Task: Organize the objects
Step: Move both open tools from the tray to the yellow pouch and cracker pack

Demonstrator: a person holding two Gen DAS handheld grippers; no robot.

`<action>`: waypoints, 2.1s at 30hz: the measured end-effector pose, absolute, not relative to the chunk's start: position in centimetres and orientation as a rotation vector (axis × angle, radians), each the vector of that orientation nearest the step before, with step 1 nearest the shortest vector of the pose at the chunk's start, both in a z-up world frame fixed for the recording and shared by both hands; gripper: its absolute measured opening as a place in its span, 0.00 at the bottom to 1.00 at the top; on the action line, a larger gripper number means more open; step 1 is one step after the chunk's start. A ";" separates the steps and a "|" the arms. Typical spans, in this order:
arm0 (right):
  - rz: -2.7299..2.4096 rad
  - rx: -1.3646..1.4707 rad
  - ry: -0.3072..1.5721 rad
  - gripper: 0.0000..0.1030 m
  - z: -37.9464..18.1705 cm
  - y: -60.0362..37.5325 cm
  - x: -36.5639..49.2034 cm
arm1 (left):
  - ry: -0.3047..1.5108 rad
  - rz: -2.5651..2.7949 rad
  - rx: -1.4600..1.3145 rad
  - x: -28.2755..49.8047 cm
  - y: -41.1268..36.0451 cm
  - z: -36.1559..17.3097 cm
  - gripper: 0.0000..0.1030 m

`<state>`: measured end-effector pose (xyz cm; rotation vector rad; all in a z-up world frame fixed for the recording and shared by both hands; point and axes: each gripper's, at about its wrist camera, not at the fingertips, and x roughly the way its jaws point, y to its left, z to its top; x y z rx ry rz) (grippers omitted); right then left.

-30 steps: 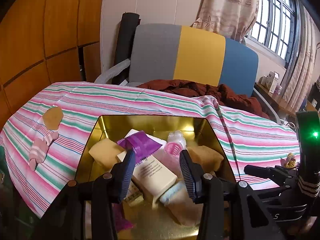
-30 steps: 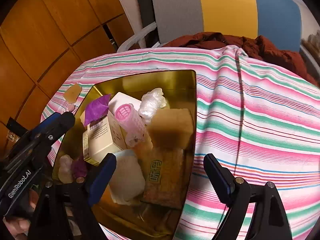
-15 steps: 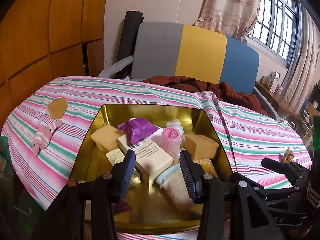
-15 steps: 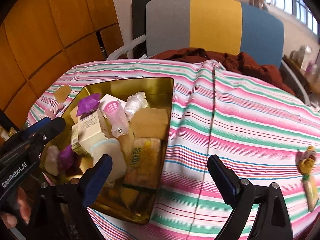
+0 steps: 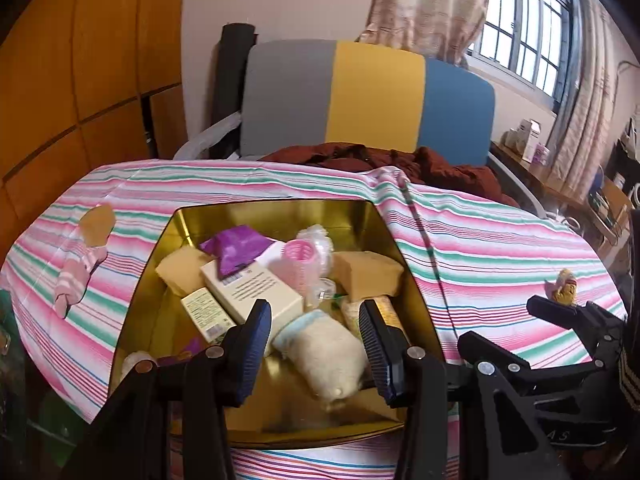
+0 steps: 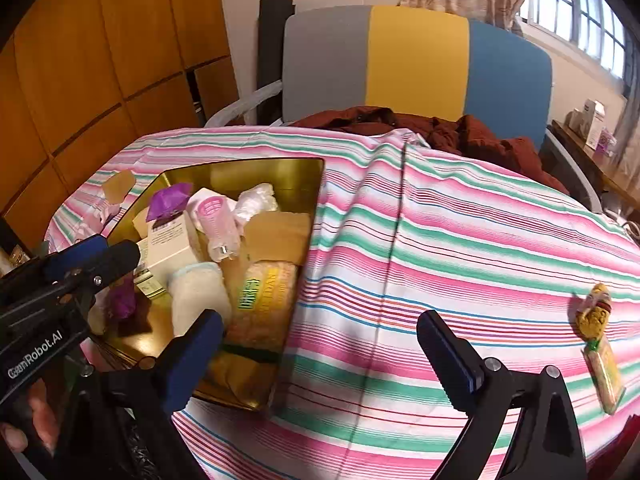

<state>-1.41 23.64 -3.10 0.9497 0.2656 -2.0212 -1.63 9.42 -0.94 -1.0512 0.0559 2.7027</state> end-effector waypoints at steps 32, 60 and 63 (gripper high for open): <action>-2.077 1.123 0.251 1.00 -4.7 38.4 -12.7 | 0.319 2.422 -0.970 -0.3 21.2 -1.3 0.45; -1.938 1.438 0.296 1.00 -9.0 46.2 -26.3 | 0.454 2.220 -0.996 -0.6 29.3 -4.2 0.45; -1.897 1.454 0.374 1.00 -9.6 45.8 -27.1 | 0.461 2.201 -1.004 -0.6 30.0 -4.7 0.45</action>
